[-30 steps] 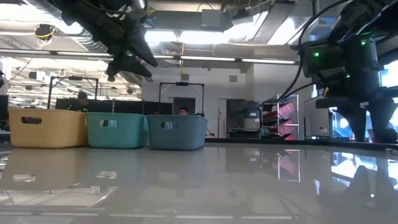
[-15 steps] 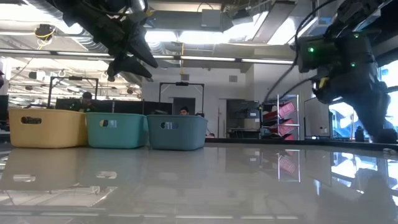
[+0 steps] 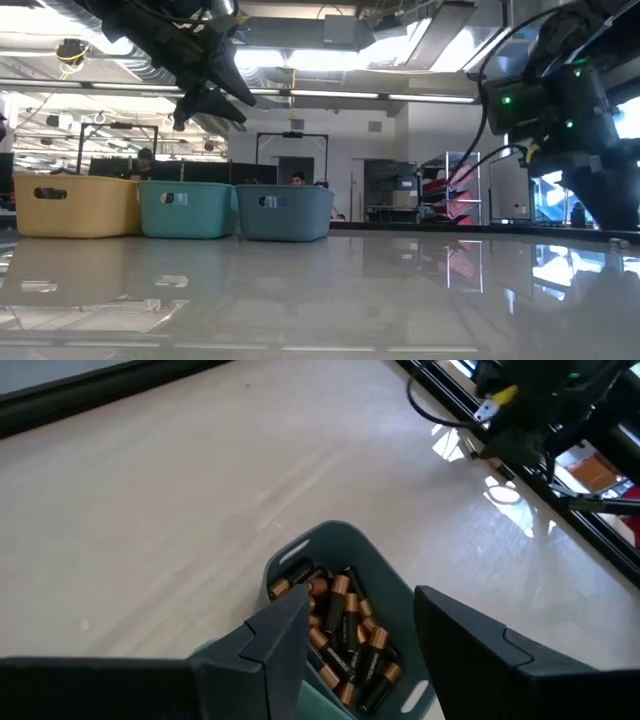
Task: Sort batteries
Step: Put the silver battery into the green bin
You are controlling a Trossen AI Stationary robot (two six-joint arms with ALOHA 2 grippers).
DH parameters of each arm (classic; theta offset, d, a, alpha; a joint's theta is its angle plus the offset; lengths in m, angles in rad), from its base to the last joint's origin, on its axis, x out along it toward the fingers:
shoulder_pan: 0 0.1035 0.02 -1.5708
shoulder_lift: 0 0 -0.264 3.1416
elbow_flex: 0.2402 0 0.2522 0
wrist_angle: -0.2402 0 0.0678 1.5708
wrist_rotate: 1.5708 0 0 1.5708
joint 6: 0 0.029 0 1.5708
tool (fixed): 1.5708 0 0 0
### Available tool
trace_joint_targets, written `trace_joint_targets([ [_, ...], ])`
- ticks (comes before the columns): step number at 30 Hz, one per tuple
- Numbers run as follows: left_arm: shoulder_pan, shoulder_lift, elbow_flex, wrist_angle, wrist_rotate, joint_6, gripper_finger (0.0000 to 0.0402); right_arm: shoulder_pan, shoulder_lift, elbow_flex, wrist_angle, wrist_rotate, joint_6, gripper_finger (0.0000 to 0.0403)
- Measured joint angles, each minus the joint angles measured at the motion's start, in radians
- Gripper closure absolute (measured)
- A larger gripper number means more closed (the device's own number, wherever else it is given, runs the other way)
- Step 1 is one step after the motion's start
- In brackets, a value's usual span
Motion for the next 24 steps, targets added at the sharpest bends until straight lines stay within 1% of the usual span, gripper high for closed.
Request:
trace_joint_targets([
  [5,0.0,0.0,0.0,-0.002,0.019,0.0,0.0231,-0.091,0.0,-0.059,0.082,0.011,-0.001,0.0221],
  [8,0.0,0.0,0.0,-0.002,0.019,0.0,0.0231,-0.138,-0.002,-0.1,0.123,-0.004,-0.001,0.0221],
  [12,0.0,0.0,0.0,-0.003,0.037,0.0,0.0231,-0.166,-0.005,-0.135,0.152,-0.04,-0.01,0.0225],
  [14,0.0,0.0,0.0,-0.003,0.038,0.0,0.0231,-0.163,-0.004,-0.135,0.163,-0.038,-0.021,0.0235],
  [17,0.0,0.0,0.0,-0.003,0.038,0.0,0.0231,-0.163,-0.002,-0.127,0.178,-0.038,-0.031,0.0271],
  [22,0.0,0.0,0.0,-0.003,0.038,0.0,0.0231,-0.163,-0.002,-0.12,0.198,-0.029,-0.05,0.037],
  [23,0.0,0.0,0.0,-0.002,0.038,0.001,0.0231,-0.162,-0.002,-0.119,0.2,-0.028,-0.059,0.0383],
  [24,0.0,0.0,0.0,-0.001,0.038,0.001,0.0231,-0.162,-0.002,-0.117,0.202,-0.028,-0.064,0.0387],
])
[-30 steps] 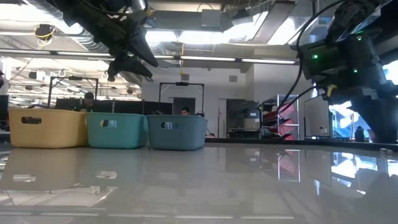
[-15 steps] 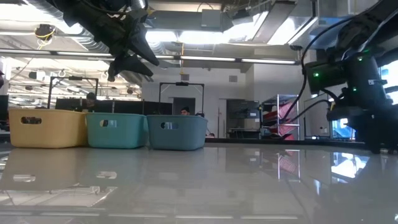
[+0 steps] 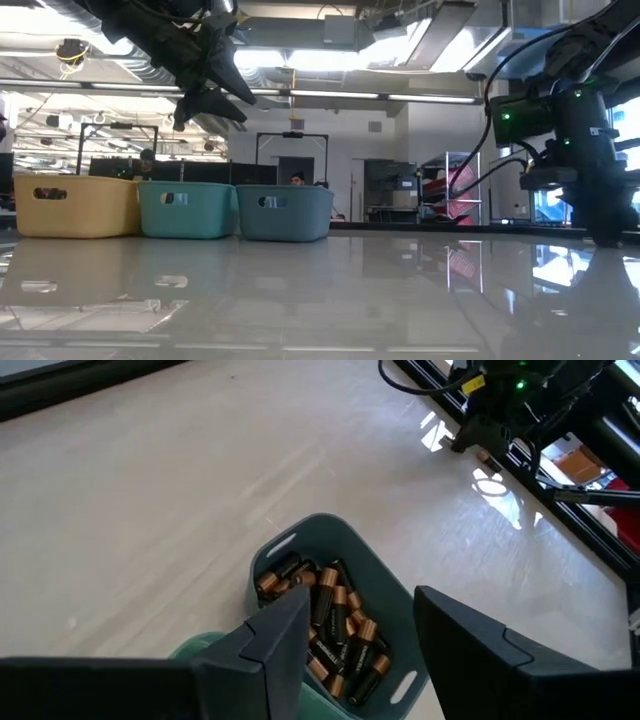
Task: Sort batteries
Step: Put the silver battery into the green bin
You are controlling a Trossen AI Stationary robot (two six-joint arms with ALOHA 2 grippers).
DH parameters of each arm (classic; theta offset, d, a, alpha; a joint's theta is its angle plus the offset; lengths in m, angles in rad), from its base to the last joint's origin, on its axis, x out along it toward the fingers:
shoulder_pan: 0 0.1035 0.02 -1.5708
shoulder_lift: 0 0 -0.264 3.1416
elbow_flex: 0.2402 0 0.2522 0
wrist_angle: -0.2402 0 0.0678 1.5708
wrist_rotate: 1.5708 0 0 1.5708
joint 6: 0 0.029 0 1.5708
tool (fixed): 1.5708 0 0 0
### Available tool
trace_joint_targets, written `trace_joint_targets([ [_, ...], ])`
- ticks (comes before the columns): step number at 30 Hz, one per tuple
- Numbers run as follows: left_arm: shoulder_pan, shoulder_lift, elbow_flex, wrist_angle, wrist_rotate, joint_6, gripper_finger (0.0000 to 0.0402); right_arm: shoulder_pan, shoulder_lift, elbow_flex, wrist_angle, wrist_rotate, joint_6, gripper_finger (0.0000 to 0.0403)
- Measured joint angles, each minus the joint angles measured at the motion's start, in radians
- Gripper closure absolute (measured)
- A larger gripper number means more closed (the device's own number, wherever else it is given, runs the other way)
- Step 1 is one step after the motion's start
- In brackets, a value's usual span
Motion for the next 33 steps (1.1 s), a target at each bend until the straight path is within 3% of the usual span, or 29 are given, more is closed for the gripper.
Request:
trace_joint_targets([
  [5,-0.007,0.0,0.0,0.072,0.021,0.015,0.0231,0.0,0.005,0.045,0.014,-0.002,-0.046,0.0378],
  [10,-0.049,0.0,0.0,0.293,0.029,0.017,0.0231,0.03,-0.014,0.16,0.159,-0.066,-0.103,0.0391],
  [14,-0.087,0.0,0.0,0.433,-0.009,-0.013,0.0231,0.067,-0.034,0.266,0.433,-0.158,-0.128,0.0391],
  [19,-0.123,0.017,0.0,0.509,-0.129,-0.167,0.0231,0.105,-0.034,0.352,0.803,-0.265,-0.159,0.0387],
  [25,-0.153,0.136,0.0,0.774,-0.17,-0.293,0.0231,0.112,-0.019,0.381,1.037,-0.341,-0.146,0.039],
  [30,-0.163,0.268,0.0,0.995,-0.172,-0.356,0.0231,0.122,0.019,0.384,1.078,-0.387,-0.093,0.0388],
  [33,-0.161,0.322,0.0,1.036,-0.175,-0.4,0.0231,0.148,0.039,0.384,1.092,-0.396,-0.077,0.0388],
])
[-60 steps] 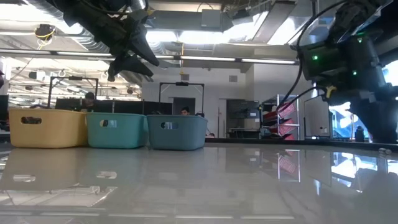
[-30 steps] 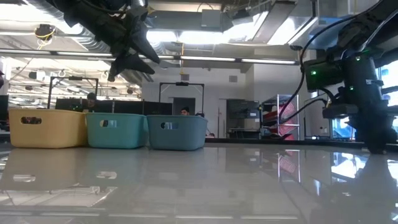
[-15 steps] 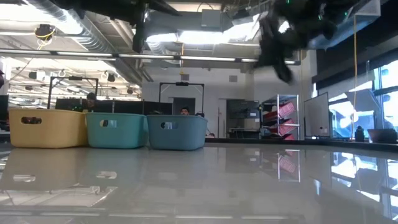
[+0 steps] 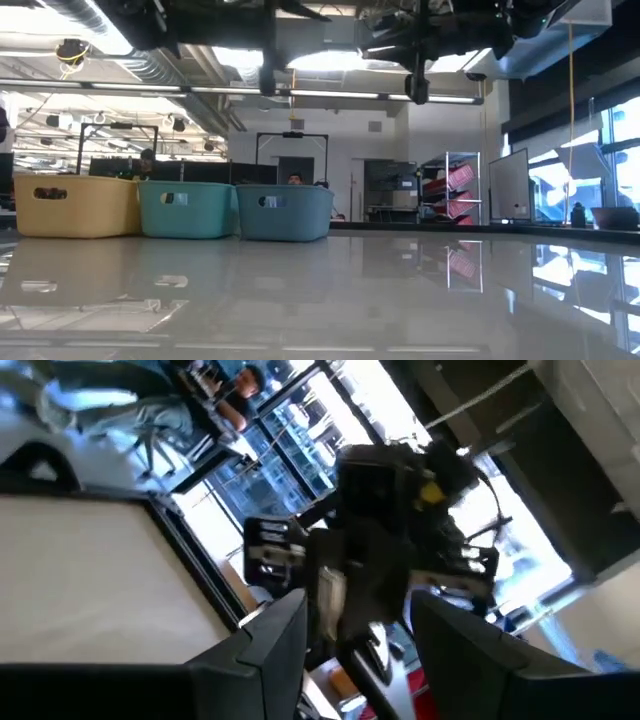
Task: Sort batteries
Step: Put the silver battery into the green bin
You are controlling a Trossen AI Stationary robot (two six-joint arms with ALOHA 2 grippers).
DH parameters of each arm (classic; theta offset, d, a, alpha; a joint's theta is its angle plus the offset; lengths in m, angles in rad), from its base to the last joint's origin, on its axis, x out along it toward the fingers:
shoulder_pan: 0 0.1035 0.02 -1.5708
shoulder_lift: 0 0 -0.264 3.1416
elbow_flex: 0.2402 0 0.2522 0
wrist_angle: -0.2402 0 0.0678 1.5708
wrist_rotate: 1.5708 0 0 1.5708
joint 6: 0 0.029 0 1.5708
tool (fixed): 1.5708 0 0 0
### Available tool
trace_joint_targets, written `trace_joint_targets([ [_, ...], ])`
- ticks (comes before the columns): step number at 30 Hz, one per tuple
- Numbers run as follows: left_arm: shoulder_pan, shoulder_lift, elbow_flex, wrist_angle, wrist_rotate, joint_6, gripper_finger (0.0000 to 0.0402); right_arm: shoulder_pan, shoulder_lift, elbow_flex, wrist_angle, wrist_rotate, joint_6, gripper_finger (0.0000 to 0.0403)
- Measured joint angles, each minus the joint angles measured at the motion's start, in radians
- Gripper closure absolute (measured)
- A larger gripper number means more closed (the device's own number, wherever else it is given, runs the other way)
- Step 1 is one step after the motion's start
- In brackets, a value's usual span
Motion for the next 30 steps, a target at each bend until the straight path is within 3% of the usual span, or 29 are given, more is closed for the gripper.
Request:
trace_joint_targets([
  [7,0.014,0.063,0.003,0.015,-0.007,-0.103,0.0231,0.05,0.02,0.0,0.024,-0.003,0.002,0.0386],
  [19,-0.018,0.178,0.18,-0.027,0.049,0.001,0.0231,0.047,0.019,0.0,0.03,-0.035,0.002,0.0386],
  [30,-0.031,0.185,0.182,-0.043,0.044,-0.017,0.0231,0.047,0.019,0.0,0.033,-0.052,-0.002,0.0385],
])
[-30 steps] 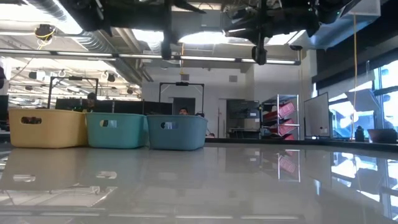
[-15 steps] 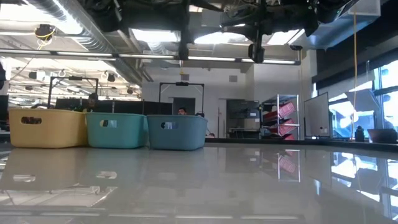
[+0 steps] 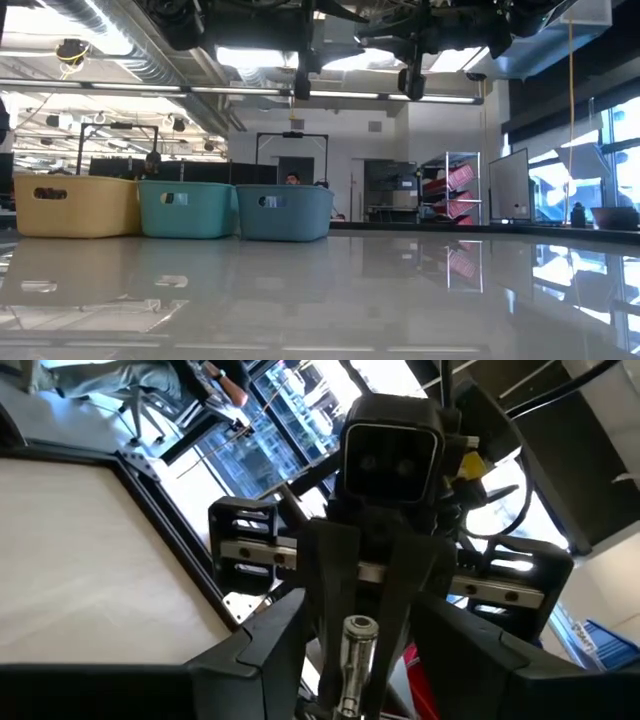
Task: Sort batteries
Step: Put the silver battery into the green bin
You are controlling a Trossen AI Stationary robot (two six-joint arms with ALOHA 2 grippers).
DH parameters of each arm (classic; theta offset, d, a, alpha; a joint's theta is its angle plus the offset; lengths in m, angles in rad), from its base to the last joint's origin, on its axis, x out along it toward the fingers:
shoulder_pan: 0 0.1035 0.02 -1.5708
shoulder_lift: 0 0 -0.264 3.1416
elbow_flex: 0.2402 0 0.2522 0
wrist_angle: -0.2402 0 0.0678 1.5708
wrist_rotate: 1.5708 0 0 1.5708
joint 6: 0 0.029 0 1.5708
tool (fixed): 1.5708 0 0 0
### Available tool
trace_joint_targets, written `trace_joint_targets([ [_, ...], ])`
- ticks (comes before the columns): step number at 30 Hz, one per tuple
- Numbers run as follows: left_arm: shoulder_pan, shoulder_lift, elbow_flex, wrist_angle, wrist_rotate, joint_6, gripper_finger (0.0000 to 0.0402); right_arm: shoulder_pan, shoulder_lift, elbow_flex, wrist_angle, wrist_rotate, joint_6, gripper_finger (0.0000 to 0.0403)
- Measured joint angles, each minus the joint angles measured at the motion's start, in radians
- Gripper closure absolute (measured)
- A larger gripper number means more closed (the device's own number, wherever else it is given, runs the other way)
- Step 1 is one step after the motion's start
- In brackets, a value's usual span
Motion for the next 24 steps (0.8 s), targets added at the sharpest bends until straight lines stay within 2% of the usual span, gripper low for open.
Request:
trace_joint_targets([
  [17,-0.014,0.0,0.0,0.0,-0.003,-0.002,0.0233,0.0,0.0,0.0,-0.004,0.01,-0.005,0.0384],
  [20,-0.014,0.0,0.0,0.0,-0.003,-0.002,0.025,0.0,0.0,0.0,-0.004,0.01,-0.005,0.0384],
  [24,-0.014,0.0,0.0,-0.001,-0.004,-0.002,0.0294,0.0,0.0,0.0,-0.004,0.01,-0.005,0.0384],
])
